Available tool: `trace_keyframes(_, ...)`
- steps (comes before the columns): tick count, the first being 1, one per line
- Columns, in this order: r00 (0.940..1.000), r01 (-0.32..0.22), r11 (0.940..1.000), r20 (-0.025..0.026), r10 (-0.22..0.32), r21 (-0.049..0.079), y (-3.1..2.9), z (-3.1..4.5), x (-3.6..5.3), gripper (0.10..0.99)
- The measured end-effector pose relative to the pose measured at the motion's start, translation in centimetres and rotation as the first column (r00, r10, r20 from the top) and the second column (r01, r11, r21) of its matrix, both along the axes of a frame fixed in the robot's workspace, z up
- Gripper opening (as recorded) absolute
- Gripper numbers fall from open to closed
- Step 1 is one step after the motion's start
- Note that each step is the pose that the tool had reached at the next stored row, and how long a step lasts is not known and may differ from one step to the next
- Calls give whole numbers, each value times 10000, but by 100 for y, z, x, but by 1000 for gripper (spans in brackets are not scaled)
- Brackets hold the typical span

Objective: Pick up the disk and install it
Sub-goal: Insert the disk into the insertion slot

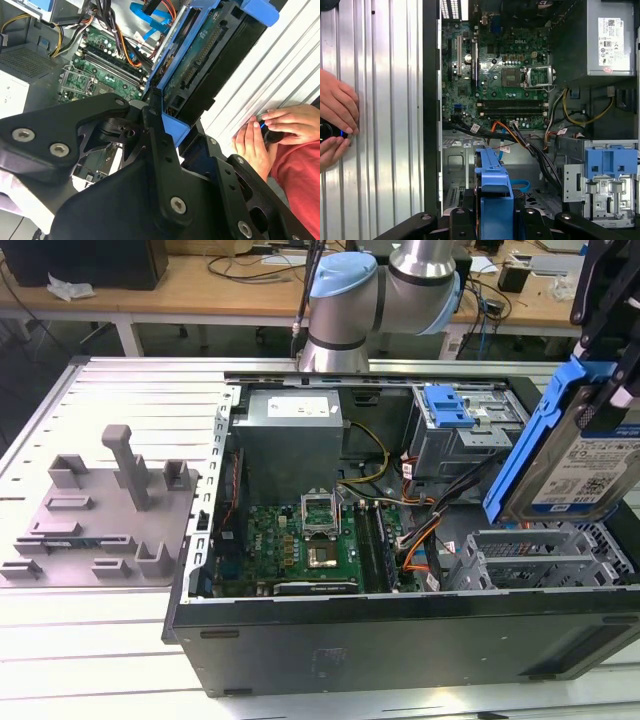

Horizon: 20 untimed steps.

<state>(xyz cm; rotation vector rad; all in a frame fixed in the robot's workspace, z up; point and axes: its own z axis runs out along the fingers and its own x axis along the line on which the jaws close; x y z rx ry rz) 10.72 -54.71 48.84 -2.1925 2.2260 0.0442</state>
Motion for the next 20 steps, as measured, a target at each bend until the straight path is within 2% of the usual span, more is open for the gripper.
trace_keyframes(20, 9999, 129, 9999, 0, -129, 3, -20, -76, 14, 369)
